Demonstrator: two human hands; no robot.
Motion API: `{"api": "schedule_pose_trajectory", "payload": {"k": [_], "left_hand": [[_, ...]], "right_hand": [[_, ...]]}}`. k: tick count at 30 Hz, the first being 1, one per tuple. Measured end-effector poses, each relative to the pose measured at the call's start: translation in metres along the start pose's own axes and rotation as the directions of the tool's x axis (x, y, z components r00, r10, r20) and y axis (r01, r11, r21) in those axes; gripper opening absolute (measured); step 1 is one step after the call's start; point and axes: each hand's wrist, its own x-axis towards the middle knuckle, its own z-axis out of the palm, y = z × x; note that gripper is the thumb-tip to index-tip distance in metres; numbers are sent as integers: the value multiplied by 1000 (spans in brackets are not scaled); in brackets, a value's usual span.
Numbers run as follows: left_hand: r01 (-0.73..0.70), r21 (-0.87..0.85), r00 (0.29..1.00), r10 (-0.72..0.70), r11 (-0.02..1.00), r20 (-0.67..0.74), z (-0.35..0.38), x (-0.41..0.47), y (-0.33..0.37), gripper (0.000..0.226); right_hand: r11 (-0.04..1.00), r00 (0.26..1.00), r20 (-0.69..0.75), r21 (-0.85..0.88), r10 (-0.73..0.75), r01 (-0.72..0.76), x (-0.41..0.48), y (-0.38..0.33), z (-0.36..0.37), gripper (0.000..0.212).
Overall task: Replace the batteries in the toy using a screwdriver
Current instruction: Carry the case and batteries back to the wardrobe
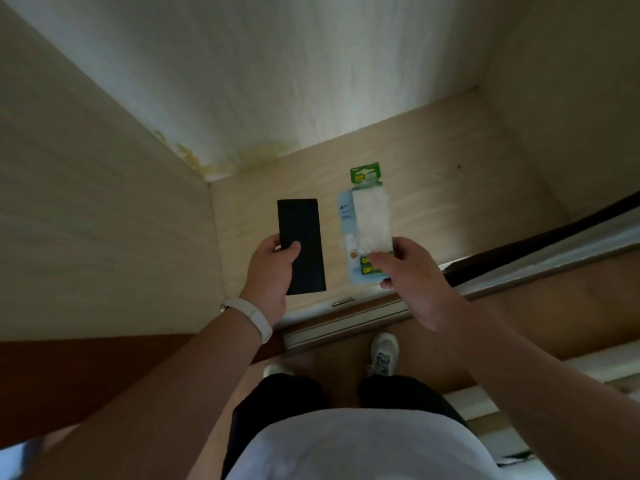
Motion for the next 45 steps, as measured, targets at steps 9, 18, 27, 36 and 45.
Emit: {"api": "schedule_pose_trajectory", "payload": {"k": [9,18,27,36,45], "left_hand": [[106,-54,993,-109,993,-46,8,56,-26,13],[164,-89,983,-170,982,-64,9,134,-52,18],[247,-104,956,-260,963,-137,10,212,-104,13],[278,-124,941,-296,953,-164,7,263,-137,30],[206,-46,954,-211,978,-215,15,284,-140,27]], "right_hand": [[997,997,-6,16,72,-72,69,15,10,34],[992,996,11,-88,90,-88,142,44,29,32],[969,987,32,-197,158,-149,216,95,53,32],[953,986,16,-262,165,-155,259,121,67,25],[866,994,-39,-488,106,-111,274,119,71,23]]}}
